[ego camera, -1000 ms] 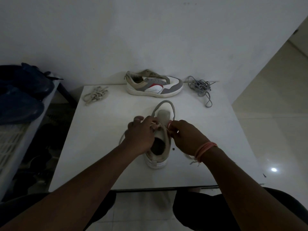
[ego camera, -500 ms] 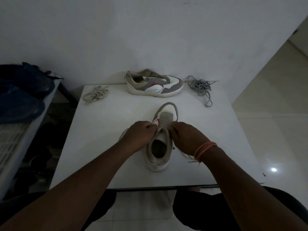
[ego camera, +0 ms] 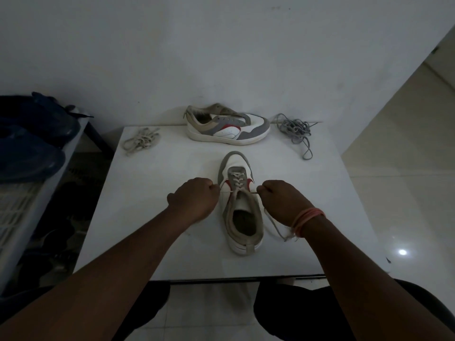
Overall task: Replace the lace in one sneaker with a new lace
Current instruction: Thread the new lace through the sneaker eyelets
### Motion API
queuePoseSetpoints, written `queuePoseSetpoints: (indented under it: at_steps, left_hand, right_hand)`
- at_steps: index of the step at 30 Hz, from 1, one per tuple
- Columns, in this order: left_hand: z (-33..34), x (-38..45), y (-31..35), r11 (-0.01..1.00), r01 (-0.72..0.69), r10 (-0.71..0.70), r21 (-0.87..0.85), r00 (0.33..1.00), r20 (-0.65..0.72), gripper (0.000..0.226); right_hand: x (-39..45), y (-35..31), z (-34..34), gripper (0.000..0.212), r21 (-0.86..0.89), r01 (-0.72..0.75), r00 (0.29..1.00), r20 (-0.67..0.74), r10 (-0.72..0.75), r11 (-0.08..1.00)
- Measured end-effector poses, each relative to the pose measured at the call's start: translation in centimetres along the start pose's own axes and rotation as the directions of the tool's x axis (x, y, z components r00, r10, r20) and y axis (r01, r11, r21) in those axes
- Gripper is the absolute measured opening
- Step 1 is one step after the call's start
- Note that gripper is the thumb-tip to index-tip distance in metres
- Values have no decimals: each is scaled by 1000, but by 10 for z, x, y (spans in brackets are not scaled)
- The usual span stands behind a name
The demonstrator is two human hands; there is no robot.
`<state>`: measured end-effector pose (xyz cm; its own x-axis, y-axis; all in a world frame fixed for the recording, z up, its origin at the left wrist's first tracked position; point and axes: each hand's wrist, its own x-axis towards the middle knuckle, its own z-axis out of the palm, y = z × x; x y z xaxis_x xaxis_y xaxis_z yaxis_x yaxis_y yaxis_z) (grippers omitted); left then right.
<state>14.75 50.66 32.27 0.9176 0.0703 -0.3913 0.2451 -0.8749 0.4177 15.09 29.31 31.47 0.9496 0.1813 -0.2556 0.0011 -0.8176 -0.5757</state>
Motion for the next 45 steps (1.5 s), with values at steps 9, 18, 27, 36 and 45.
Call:
queuePoseSetpoints:
  at_steps: [9, 18, 27, 36, 45]
  left_hand:
    - [-1, -34, 40, 883, -327, 254, -337, 936, -243, 27]
    - [2, -36, 47, 581, -151, 458, -800, 873, 168, 39]
    - [-19, -17, 22, 951, -228, 250, -209, 964, 87, 34]
    - [-5, -18, 28, 847, -202, 155, -492, 979, -136, 11]
    - [13, -28, 19, 970, -115, 79, -216, 983, -168, 23]
  right_hand:
    - [-4, -25, -31, 31, 928, -88, 972, 159, -173, 362]
    - [-6, -27, -39, 27, 982, -70, 939, 6, -343, -175]
    - [4, 1, -32, 35, 700, -144, 930, -146, 338, 700]
    - [-14, -22, -13, 30, 48, 243, 954, -194, -229, 969]
    - [-10, -21, -4, 11, 42, 218, 962, -176, -207, 975]
